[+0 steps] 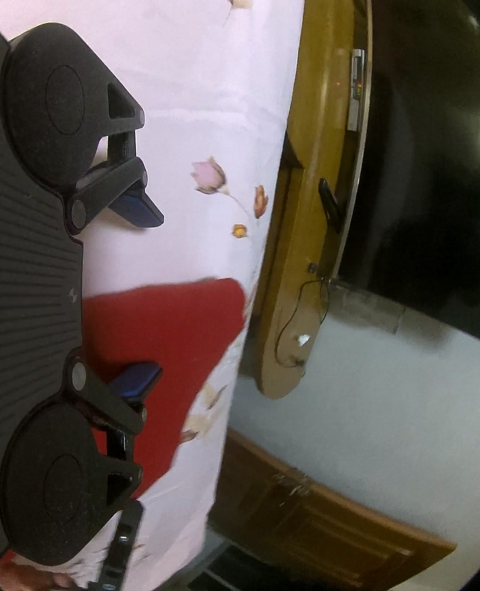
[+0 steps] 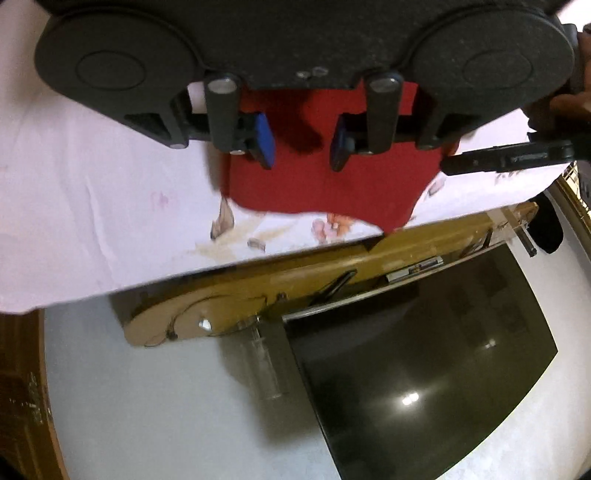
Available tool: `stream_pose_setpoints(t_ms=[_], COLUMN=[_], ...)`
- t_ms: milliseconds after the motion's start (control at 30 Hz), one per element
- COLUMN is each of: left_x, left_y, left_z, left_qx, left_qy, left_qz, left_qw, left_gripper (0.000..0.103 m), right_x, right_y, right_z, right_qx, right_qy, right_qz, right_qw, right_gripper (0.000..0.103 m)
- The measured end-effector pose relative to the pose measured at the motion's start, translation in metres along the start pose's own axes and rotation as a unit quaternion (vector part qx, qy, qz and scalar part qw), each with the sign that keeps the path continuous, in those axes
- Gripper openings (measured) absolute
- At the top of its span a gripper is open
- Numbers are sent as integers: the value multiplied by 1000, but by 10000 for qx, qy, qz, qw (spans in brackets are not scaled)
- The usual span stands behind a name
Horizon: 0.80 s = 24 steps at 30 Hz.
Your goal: Fold small clothes
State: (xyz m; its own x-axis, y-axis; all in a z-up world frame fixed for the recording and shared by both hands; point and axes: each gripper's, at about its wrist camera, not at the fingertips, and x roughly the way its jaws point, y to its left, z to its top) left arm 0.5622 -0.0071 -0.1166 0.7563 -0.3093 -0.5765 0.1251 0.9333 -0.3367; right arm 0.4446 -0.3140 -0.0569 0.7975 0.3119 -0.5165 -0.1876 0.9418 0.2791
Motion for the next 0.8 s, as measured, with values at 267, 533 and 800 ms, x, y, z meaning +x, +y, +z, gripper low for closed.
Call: stream_pose_setpoints(t_ms=[267,533,800], left_x=[28,-39,-15], left_y=[-5,12,29], left_z=[4,-16,-39], left_qx=[274,174,-757], left_qy=[467,916,1649], left_qz=[363,-1107,-1894], left_qw=[9979,9895,9650], left_gripper=[86,84,70], right_x=[39,-26,-15], right_y=[4,-55,-108], right_z=[2,-4,-39], right_qx=[-304,1054,2523], right_qy=[685,434,1179], right_qz=[-433,571,1516], right_qw=[9963,9918,9484], right_gripper=[44,84,82])
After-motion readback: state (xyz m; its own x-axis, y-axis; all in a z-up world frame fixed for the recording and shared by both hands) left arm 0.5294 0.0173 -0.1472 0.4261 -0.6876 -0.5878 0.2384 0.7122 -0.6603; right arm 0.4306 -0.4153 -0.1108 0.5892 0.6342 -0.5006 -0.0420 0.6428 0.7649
